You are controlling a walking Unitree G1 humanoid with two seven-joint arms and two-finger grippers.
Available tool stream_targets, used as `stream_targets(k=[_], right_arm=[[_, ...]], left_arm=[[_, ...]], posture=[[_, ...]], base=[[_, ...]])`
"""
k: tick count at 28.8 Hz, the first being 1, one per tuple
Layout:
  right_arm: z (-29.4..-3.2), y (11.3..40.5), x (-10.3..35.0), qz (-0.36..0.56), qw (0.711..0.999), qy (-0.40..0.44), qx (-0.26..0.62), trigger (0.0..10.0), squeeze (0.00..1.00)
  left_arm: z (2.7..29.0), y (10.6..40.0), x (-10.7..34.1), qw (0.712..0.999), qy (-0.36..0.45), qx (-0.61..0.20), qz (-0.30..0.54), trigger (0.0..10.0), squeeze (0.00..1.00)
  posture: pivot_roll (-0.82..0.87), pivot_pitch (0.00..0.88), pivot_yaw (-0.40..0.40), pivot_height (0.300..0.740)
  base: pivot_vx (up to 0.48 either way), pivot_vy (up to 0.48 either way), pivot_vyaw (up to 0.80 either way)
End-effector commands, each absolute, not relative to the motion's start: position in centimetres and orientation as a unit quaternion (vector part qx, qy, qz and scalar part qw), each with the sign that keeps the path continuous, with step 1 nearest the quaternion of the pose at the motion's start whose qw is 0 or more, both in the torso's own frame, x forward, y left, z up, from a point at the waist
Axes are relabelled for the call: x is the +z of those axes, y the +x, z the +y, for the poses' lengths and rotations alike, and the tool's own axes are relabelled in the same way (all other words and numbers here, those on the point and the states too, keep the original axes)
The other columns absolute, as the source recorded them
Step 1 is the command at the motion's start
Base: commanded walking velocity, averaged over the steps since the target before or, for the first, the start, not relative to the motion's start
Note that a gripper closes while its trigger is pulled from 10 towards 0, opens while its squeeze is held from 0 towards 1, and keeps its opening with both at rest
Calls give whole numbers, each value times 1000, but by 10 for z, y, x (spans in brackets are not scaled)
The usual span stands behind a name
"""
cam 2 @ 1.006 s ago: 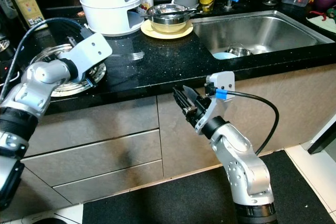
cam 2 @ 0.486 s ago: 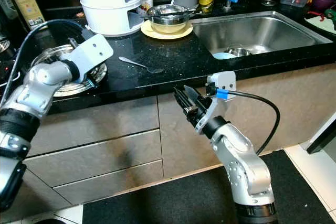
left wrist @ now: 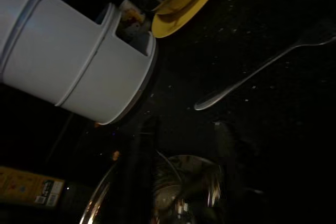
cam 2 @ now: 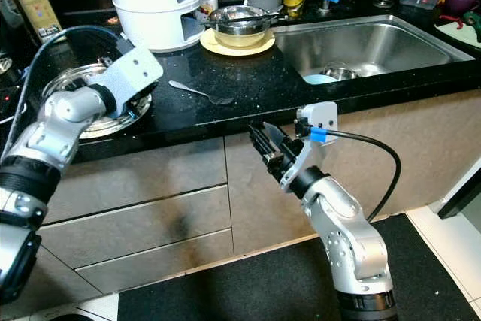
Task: Kitchen organization
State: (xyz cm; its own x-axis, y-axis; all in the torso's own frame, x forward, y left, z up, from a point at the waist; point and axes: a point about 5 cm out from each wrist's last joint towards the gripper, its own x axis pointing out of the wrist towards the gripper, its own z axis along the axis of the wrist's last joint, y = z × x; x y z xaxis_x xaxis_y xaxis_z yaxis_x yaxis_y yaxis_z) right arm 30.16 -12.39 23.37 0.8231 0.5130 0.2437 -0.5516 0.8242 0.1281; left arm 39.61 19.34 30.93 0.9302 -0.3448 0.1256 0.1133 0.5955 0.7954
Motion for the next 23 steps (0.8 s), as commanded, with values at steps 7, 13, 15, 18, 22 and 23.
stream_targets(k=[7,13,15,18,22,23], right_arm=[[-123,301,232,-97,950,97,282,10000,0],[-124,301,232,-97,950,98,281,10000,0],[-124,301,232,-97,950,98,281,10000,0],[-123,301,232,-97,950,98,281,10000,0],[-124,301,232,-97,950,98,280,10000,0],[-124,301,232,-97,950,98,280,10000,0]], left_arm=[[195,394,339,904,366,-78,-208,10000,0],[191,395,337,907,358,-104,-194,10000,0],[189,396,331,905,368,-115,-183,10000,0],[190,396,328,904,371,-115,-180,0,0],[191,396,325,890,408,-116,-168,10000,0],[191,397,324,883,425,-118,-160,10000,0]], posture=[[-55,134,15,740],[-54,135,15,740],[-54,135,15,740],[-54,136,17,740],[-55,137,18,740],[-54,137,16,740]], base=[[0,0,0],[0,0,0],[0,0,0],[0,0,0],[0,0,0],[0,0,0]])
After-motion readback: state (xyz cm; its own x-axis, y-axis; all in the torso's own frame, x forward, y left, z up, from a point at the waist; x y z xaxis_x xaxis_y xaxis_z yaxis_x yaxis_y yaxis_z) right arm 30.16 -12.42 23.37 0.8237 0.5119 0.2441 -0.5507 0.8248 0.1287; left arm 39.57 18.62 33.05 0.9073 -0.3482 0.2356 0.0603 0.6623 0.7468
